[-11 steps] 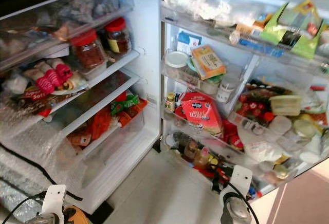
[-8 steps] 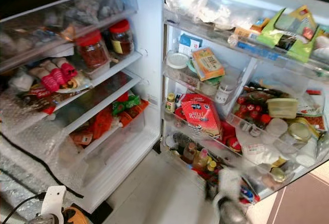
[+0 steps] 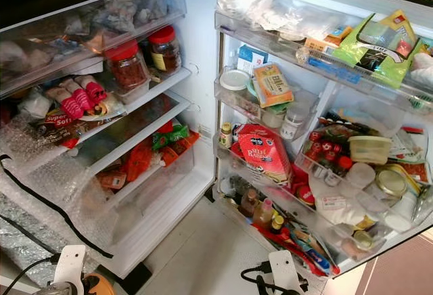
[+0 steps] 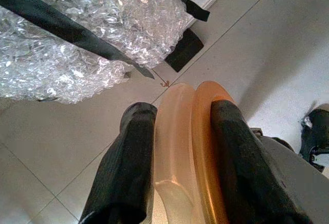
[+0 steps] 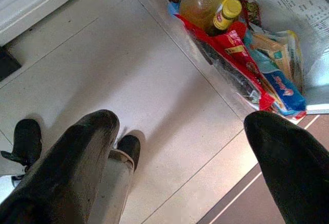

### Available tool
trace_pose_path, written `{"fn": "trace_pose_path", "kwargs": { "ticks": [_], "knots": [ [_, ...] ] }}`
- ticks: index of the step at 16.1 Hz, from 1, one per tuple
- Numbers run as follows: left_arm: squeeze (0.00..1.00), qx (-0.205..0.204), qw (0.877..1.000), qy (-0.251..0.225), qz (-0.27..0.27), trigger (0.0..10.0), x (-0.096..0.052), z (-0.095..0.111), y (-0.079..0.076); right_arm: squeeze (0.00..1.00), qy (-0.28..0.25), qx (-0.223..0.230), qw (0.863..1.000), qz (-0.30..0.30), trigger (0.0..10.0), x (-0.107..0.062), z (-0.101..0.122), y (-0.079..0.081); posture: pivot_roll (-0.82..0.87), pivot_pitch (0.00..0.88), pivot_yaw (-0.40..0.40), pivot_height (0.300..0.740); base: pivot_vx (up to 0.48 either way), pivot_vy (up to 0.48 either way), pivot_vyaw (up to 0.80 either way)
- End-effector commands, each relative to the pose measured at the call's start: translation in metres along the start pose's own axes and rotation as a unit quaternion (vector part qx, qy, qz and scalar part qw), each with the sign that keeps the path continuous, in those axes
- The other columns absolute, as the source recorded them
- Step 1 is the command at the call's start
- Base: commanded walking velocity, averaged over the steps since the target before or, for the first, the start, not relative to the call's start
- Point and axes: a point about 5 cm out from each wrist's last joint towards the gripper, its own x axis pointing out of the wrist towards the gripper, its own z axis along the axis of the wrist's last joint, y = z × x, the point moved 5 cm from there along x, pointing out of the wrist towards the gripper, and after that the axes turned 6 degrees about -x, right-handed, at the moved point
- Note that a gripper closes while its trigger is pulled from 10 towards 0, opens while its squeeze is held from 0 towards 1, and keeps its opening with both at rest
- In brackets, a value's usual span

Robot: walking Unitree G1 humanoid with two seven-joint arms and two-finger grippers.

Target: Restocking fridge

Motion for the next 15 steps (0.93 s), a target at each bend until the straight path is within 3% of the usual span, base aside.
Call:
{"fn": "trace_pose_path", "kwargs": {
  "ticks": [1, 5, 15],
  "knots": [
    [0.0, 0.006, 1.0, 0.01, 0.006, 10.0, -0.0008, -0.0057, 0.0046, 0.0, 0.007, -0.009, 1.0, 0.001, 10.0, -0.0007, -0.0041, 0.0, -0.13, 0.04, 0.006, 0.74, 0.0, 0.0, 0.0],
    [0.0, 0.004, 1.0, 0.007, 0.008, 10.0, -0.0008, -0.0049, 0.0053, 0.0, 0.002, -0.013, 1.0, 0.006, 10.0, 0.0005, 0.0009, 0.0026, -0.13, 0.049, 0.008, 0.74, 0.0, 0.0, 0.0],
    [0.0, 0.001, 1.0, 0.005, 0.009, 10.0, -0.0008, -0.0035, 0.0055, 0.0, -0.003, -0.017, 1.0, 0.006, 10.0, 0.0012, 0.0044, 0.0043, -0.13, 0.054, 0.01, 0.74, 0.301, 0.0, 0.0]
  ]
}}
